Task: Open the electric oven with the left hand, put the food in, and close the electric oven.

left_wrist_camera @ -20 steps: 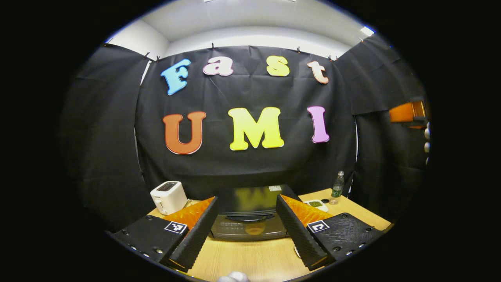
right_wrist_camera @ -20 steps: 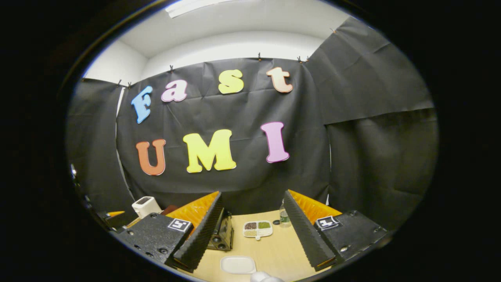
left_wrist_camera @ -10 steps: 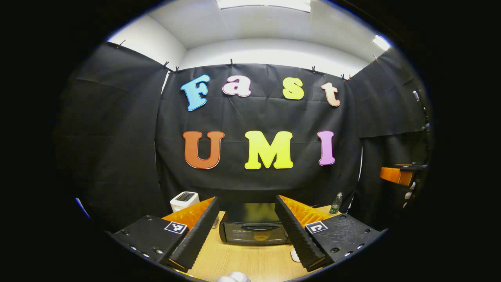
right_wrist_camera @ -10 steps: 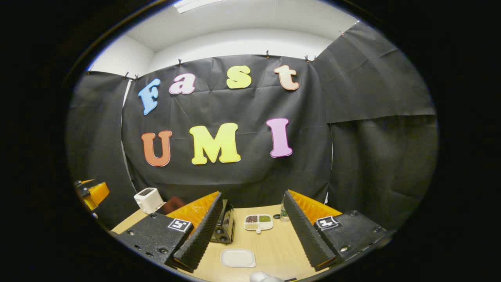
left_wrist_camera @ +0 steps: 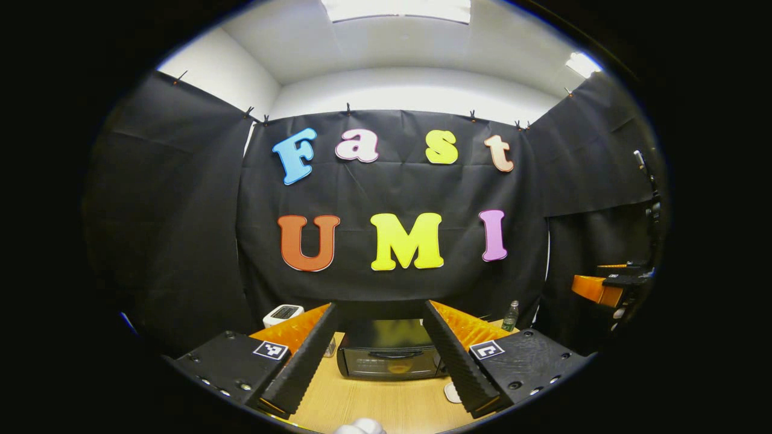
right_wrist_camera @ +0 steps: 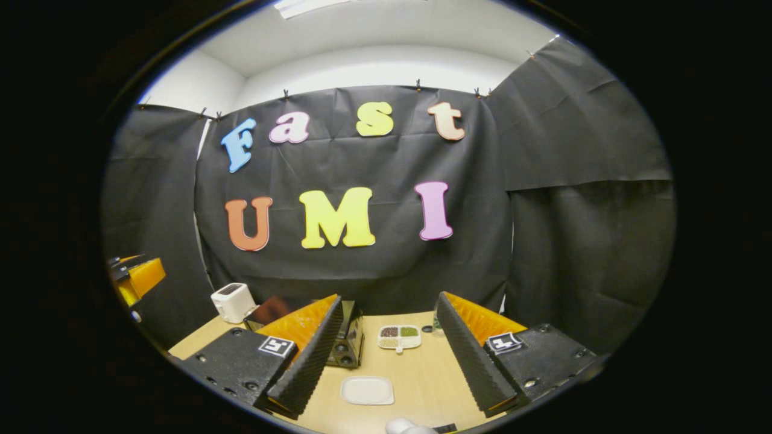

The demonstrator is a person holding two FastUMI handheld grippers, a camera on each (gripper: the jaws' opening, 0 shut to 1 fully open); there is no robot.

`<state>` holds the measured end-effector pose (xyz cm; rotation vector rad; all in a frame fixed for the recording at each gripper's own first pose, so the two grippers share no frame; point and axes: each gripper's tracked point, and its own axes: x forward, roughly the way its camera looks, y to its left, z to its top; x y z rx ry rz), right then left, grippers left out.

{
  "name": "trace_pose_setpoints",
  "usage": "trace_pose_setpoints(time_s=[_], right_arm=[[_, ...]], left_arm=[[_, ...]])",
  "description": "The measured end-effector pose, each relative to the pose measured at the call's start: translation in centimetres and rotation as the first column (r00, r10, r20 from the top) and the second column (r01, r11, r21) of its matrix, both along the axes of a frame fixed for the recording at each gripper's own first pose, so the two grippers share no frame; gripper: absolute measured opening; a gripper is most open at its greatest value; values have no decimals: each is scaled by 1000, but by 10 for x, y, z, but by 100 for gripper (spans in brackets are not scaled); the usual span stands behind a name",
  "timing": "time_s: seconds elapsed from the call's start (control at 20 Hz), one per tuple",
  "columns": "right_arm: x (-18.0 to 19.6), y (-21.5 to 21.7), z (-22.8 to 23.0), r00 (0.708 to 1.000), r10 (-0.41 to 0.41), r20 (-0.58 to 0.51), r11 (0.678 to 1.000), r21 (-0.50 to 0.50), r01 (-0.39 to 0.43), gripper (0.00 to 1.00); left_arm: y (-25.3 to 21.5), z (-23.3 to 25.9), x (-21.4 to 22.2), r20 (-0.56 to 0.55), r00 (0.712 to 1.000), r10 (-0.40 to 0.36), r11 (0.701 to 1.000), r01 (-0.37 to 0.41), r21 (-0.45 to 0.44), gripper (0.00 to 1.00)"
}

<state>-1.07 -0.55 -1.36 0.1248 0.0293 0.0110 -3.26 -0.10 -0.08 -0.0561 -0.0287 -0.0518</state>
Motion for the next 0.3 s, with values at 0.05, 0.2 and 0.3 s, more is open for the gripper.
trace_pose_setpoints(time_s=[0.05,0.2,0.3], right_arm=[[-2,-3,1,1000,-4,4,1000,-5,4,96],[-3,-5,7,1000,-10,16,1000,-5,10,96],[-3,-7,7,1000,-16,14,1000,-14,16,96]], left_arm=[[-2,2,-1,2,1000,-6,1000,6,-2,84],[-2,2,-2,2,1000,-7,1000,7,4,94],[-3,3,-2,4,1000,-9,1000,9,8,84]])
